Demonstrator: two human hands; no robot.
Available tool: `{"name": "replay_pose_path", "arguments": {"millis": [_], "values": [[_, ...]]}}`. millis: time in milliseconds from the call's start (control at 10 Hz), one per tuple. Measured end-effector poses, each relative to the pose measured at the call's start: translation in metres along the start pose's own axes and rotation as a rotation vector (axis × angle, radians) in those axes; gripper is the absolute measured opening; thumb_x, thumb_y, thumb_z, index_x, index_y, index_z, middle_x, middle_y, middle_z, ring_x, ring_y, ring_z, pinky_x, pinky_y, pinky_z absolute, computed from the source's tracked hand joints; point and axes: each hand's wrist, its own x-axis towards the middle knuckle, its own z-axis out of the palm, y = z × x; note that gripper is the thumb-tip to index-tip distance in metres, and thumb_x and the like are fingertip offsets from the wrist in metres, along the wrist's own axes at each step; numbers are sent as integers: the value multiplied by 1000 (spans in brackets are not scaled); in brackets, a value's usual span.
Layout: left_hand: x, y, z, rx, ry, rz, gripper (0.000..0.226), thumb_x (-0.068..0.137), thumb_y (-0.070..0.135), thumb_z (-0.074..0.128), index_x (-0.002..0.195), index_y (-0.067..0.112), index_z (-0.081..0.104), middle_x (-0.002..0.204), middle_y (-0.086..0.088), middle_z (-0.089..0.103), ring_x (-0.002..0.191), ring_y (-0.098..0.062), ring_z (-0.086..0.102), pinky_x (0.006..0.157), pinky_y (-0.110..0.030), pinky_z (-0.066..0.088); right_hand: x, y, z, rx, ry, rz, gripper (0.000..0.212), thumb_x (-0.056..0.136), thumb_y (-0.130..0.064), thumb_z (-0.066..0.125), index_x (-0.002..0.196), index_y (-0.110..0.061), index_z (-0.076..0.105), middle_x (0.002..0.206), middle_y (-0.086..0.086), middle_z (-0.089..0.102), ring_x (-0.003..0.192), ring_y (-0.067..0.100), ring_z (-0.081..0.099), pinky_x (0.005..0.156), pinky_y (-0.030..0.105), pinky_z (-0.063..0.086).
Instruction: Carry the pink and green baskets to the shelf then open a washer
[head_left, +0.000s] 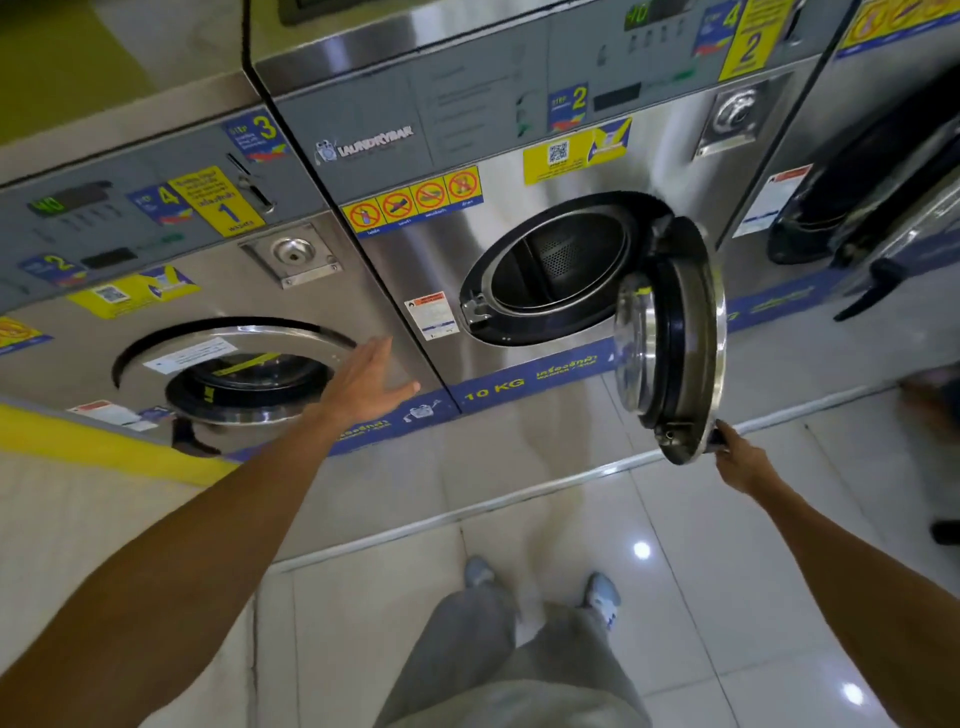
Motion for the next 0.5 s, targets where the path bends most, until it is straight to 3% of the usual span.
{"name": "replay_pose_path", "arguments": {"millis": [200,400,500], "values": [[-51,12,59,-96,-79,-125,92,89,54,62,157,12,17,164,-13,18,150,-28,20,121,-41,20,3,20,-12,27,-54,-58,59,96,-4,44,152,-14,29,136,30,53,121,49,52,103,46,40],[-109,28,96,-140,-112,-155,94,88,59,57,159,18,11,167,-8,10,153,-25,11,123,-41,13,-44,20,-9,74,4,-58,64,94,-18,52,151,-23,24,116,30,63,99,47,61,88,50,52],[-142,26,117,-98,-157,-161,92,91,59,54,159,17,8,167,-10,6,153,-27,8,123,-41,13,-76,16,13,103,-27,-160,71,92,-26,60,151,-15,24,142,23,49,126,42,51,104,52,44]]}}
